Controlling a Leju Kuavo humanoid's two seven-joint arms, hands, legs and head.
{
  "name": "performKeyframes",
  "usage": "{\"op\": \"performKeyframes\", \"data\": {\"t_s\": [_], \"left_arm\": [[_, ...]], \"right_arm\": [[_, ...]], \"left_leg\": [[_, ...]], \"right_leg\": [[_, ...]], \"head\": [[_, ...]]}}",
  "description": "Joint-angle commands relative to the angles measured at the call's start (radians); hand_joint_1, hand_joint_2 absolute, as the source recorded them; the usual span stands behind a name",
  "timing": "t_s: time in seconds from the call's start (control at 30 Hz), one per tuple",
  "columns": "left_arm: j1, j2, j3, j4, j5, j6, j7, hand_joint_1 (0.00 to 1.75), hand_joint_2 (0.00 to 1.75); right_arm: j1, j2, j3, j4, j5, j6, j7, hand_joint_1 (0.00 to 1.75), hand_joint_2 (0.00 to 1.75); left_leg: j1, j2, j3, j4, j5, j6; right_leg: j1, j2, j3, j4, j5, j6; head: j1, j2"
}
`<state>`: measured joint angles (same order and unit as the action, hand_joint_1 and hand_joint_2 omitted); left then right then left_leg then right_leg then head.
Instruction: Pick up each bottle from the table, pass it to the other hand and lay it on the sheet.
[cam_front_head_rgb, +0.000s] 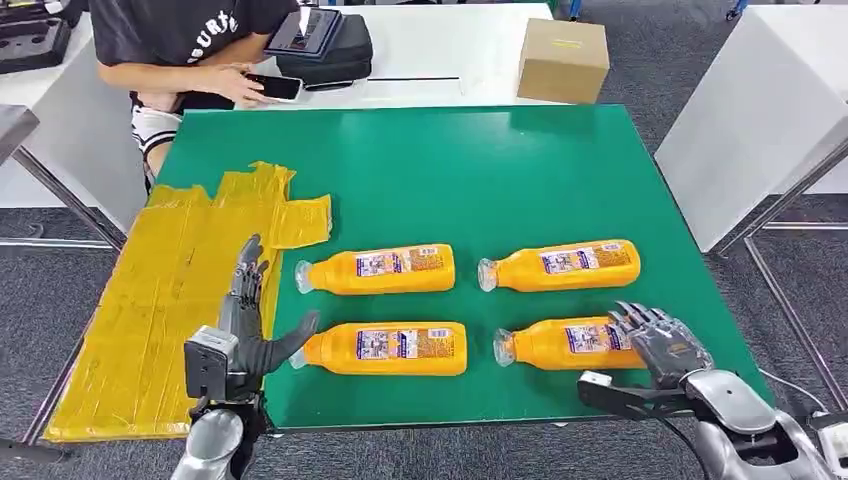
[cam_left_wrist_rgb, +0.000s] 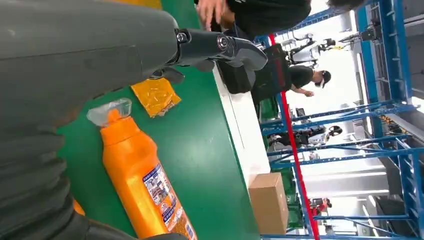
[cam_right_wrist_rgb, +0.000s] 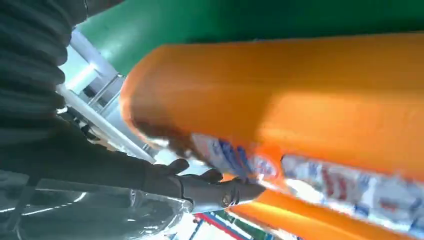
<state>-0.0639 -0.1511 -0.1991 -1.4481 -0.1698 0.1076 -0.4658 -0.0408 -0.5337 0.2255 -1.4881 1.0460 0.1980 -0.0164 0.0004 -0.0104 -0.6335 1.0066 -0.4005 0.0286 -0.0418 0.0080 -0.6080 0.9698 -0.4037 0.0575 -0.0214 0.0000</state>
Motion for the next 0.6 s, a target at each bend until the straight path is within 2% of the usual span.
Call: {"op": "performKeyframes", "data": {"t_s": [0.03,0.13,0.23,0.27,0.6], "left_arm": [[-0.013,0.003,0.010,0.039,-0.003,-0.003,0.005,0.00,1.75],[-0.012,0.002,0.011,0.039,-0.003,-0.002,0.006,0.00,1.75],[-0.010,0.000,0.013,0.038,-0.003,-0.001,0.007,0.00,1.75],[-0.009,-0.001,0.015,0.035,-0.003,0.000,0.007,0.00,1.75],[0.003,-0.008,0.019,0.027,-0.010,0.003,0.012,0.00,1.75]], "right_arm": [[-0.074,0.050,0.085,0.173,-0.004,0.001,-0.006,0.00,1.75],[-0.079,0.049,0.091,0.187,-0.006,0.005,0.000,0.00,1.75],[-0.085,0.051,0.093,0.201,-0.009,0.008,0.013,0.00,1.75],[-0.085,0.054,0.094,0.206,-0.007,0.010,0.023,0.00,1.75],[-0.093,0.070,0.101,0.242,0.017,-0.007,0.063,0.00,1.75]], "left_leg": [[0.002,0.003,0.009,-0.002,-0.003,-0.002],[0.001,0.002,0.004,-0.001,-0.001,-0.001],[0.002,0.002,0.009,-0.001,-0.003,-0.002],[0.002,0.002,0.005,-0.001,-0.001,-0.001],[0.002,0.002,0.011,-0.001,-0.001,-0.001]], "right_leg": [[0.003,0.001,0.009,-0.003,-0.002,-0.006],[0.002,0.001,0.005,-0.002,0.000,-0.003],[0.003,0.000,0.009,-0.003,-0.002,-0.006],[0.002,0.001,0.005,-0.003,0.000,-0.003],[0.002,0.001,0.010,-0.003,0.000,-0.004]], "head": [[0.000,0.000],[0.000,0.000],[0.000,0.000],[0.000,0.000],[0.000,0.000]]}}
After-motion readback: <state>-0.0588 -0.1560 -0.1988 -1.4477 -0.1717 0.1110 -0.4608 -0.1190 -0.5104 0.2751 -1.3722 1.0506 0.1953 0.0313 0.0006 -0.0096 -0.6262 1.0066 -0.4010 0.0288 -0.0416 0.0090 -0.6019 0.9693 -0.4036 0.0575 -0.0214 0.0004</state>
